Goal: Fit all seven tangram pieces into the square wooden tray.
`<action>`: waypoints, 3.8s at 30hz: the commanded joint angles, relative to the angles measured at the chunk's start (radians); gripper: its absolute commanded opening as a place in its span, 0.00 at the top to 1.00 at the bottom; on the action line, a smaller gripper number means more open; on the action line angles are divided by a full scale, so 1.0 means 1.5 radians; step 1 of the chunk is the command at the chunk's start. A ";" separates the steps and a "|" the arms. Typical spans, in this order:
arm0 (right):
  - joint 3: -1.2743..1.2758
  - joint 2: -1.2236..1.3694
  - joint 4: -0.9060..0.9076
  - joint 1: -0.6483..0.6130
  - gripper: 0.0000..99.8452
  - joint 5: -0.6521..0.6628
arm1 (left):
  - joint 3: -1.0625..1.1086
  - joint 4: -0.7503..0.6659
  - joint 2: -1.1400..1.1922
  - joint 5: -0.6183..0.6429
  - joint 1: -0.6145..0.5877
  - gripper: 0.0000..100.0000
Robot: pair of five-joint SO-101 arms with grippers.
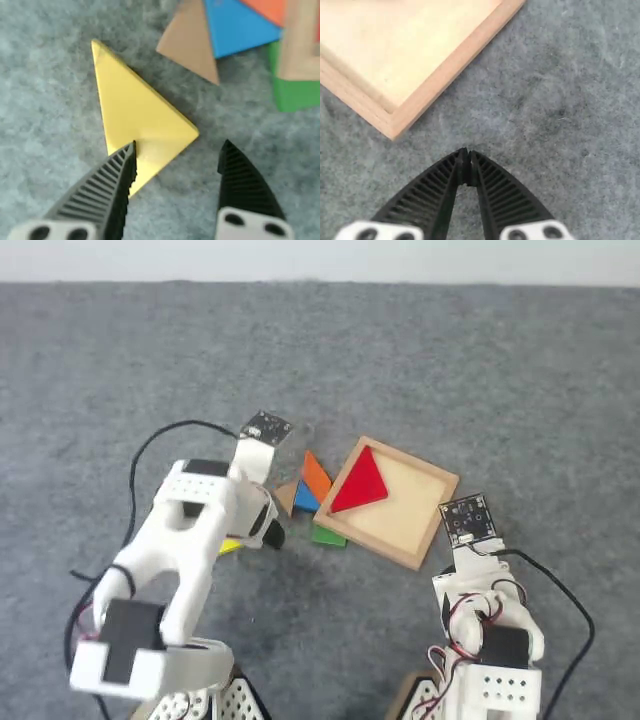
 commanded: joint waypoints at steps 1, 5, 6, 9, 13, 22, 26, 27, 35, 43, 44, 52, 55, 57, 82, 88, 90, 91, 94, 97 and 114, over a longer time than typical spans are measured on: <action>0.012 -0.015 0.009 -0.004 0.99 -0.001 | -0.059 -0.012 0.075 -0.013 -0.007 0.74; 0.012 -0.015 0.009 -0.004 0.99 -0.001 | -0.101 0.011 0.111 -0.014 -0.013 0.74; 0.012 -0.015 0.009 -0.004 0.99 -0.001 | -0.106 0.013 0.117 -0.015 -0.015 0.74; 0.012 -0.015 0.009 -0.004 0.99 -0.001 | -0.109 0.017 0.121 -0.042 -0.019 0.74; 0.012 -0.015 0.009 -0.004 0.99 -0.001 | -0.106 0.033 0.123 -0.058 -0.024 0.74; 0.012 -0.015 0.009 -0.004 0.99 -0.001 | -0.069 -0.015 0.053 -0.061 -0.037 0.76; 0.012 -0.015 0.009 -0.004 0.99 -0.001 | 0.021 -0.033 -0.122 -0.080 -0.030 0.76; 0.012 -0.015 0.009 -0.004 0.99 -0.001 | 0.053 -0.028 -0.173 -0.088 -0.024 0.76; 0.012 -0.015 0.009 -0.004 0.99 -0.001 | 0.197 0.026 -0.353 -0.149 0.004 0.76; 0.012 -0.015 0.009 -0.004 0.99 -0.001 | 0.165 -0.024 -0.191 -0.164 0.006 0.73; 0.012 -0.015 0.009 -0.004 0.99 -0.001 | 0.154 -0.031 -0.167 -0.163 0.006 0.73; 0.012 -0.015 0.009 -0.004 0.99 -0.001 | 0.025 -0.024 0.010 -0.162 -0.004 0.73; 0.012 -0.015 0.009 -0.004 0.99 -0.001 | 0.017 -0.011 0.023 -0.163 -0.003 0.73; 0.012 -0.015 0.009 -0.004 0.99 -0.001 | 0.019 -0.009 0.023 -0.166 -0.004 0.74; 0.012 -0.015 0.009 -0.004 0.99 -0.001 | -0.005 0.005 0.025 -0.188 -0.087 0.75; 0.012 -0.015 0.009 -0.004 0.99 -0.001 | -0.028 0.006 0.030 -0.200 -0.100 0.75; 0.012 -0.015 0.009 -0.004 0.99 -0.001 | -0.027 0.006 0.030 -0.197 -0.099 0.75; 0.012 -0.015 0.009 -0.004 0.99 -0.001 | -0.027 0.006 0.030 -0.196 -0.099 0.75; 0.012 -0.015 0.009 -0.004 0.99 -0.001 | -0.031 -0.001 0.030 -0.194 -0.101 0.75; 0.012 -0.015 0.009 -0.004 0.99 -0.001 | -0.031 -0.021 0.035 -0.180 -0.101 0.75; 0.012 -0.015 0.009 -0.004 0.99 -0.001 | -0.061 -0.077 -0.058 -0.092 -0.152 0.75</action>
